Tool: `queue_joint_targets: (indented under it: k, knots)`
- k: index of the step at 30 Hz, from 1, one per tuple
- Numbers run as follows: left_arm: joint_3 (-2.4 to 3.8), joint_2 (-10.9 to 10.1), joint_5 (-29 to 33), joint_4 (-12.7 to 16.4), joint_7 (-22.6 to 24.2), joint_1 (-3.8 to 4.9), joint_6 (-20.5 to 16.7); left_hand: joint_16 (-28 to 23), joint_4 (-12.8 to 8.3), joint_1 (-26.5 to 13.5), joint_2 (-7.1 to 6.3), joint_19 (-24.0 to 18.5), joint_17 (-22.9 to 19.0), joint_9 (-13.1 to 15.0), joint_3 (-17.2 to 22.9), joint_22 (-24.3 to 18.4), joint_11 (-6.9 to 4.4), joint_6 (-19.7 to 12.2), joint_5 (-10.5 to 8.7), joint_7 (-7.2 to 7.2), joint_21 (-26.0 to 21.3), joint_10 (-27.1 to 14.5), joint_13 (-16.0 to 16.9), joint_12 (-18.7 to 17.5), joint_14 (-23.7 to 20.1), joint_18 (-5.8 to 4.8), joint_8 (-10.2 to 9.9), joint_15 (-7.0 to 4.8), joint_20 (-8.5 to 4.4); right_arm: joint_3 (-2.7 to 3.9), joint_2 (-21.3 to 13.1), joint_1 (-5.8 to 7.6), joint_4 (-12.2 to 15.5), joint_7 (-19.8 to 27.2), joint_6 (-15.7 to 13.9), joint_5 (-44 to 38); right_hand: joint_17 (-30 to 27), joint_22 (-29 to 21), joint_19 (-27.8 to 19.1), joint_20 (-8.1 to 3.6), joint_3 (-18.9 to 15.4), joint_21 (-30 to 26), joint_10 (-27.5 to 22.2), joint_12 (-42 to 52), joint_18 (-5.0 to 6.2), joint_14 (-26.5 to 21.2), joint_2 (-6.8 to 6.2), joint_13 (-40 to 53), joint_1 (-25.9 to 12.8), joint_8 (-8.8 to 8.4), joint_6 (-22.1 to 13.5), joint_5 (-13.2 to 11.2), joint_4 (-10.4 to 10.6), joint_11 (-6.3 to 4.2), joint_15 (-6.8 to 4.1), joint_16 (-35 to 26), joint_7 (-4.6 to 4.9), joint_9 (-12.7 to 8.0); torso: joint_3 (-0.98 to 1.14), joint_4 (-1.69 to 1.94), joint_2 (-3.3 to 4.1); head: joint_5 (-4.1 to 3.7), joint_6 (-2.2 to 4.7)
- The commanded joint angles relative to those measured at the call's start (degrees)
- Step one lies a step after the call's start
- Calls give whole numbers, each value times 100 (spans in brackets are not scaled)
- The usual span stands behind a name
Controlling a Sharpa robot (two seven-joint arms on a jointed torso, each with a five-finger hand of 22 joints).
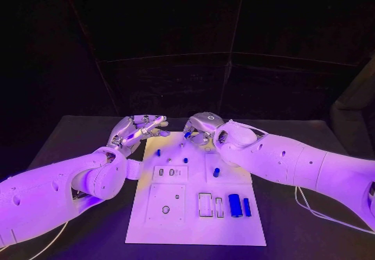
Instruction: Assemble the parts on the task board
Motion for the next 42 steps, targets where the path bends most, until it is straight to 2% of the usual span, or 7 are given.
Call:
queue_joint_targets:
  k: [1,20,24,28,31,38,42]
  knots:
    - [2,5,-41,-8,23,10,103,-26,-25,-3,56,51,6,-8,2,-5,22,25,15,33,-23,-4,-5,-30,27,42,-24,18,-6,5,38,20,-43,-127,193,-107,-9,-5,-22,18,27,37,-60,-29,-114,-32,-73,-7,2,-24,-61,22,22,8,30,17,2,-1,-9,9,23,14,4]
    - [2,32,-41,-52,4,10,138,-37,-37,-4,57,48,14,-8,10,-12,24,25,14,34,-31,-4,-5,-40,17,41,-33,21,-4,5,246,22,-242,-270,19,-234,-118,-66,-94,45,56,21,-188,-34,-99,-72,-156,-16,-45,-61,-151,21,91,38,55,-38,27,-21,-20,9,30,16,-9]
    - [2,37,-41,-59,-2,9,146,-37,-37,-4,57,48,14,-8,10,-12,24,25,14,34,-31,-4,-5,-40,17,41,-33,21,-4,5,266,24,-265,-273,35,-235,-231,-145,-161,75,28,-16,-360,-42,-85,-111,-260,-27,-130,-81,-308,27,164,79,94,-110,62,-53,-20,10,31,17,-9]
    - [1,41,-41,-64,-7,9,156,-37,-37,-4,57,48,14,-8,10,-12,24,25,14,34,-31,-4,-5,-40,17,41,-33,21,-4,5,289,30,-296,-258,77,-235,-672,-464,-371,160,-116,-201,-855,-31,-33,-247,-444,-40,-217,-79,-665,34,259,180,180,-432,141,-90,-20,7,33,22,-12]
    - [1,43,-41,-69,-11,9,160,-37,-37,-4,57,48,14,-8,10,-12,24,25,14,34,-31,-4,-5,-40,17,41,-33,21,-4,5,298,35,-305,-244,96,-229,-849,-584,-448,192,-272,-278,-1012,-7,-7,-287,-512,-31,-217,-76,-829,34,310,199,193,-567,140,-88,-20,5,35,23,-15]
    - [0,42,-41,-84,-15,9,163,-37,-37,-4,57,48,14,-8,10,-12,24,25,14,34,-31,-4,-5,-40,17,41,-33,21,-4,5,244,40,-257,-233,62,-202,-909,-624,-467,196,-425,-307,-1057,32,-1,-284,-528,-23,-191,-73,-913,40,366,195,191,-612,135,-83,-17,-2,31,18,-17]
    - [0,38,-41,-89,-15,9,167,-37,-37,-4,57,48,14,-8,10,-12,24,25,14,34,-31,-4,-5,-40,17,41,-33,21,-4,5,24,43,-46,-259,-104,-79,-815,-568,-419,186,-479,-270,-935,126,-11,-233,-460,-6,-159,-40,-848,95,431,177,176,-533,130,-65,-11,-2,27,12,-17]
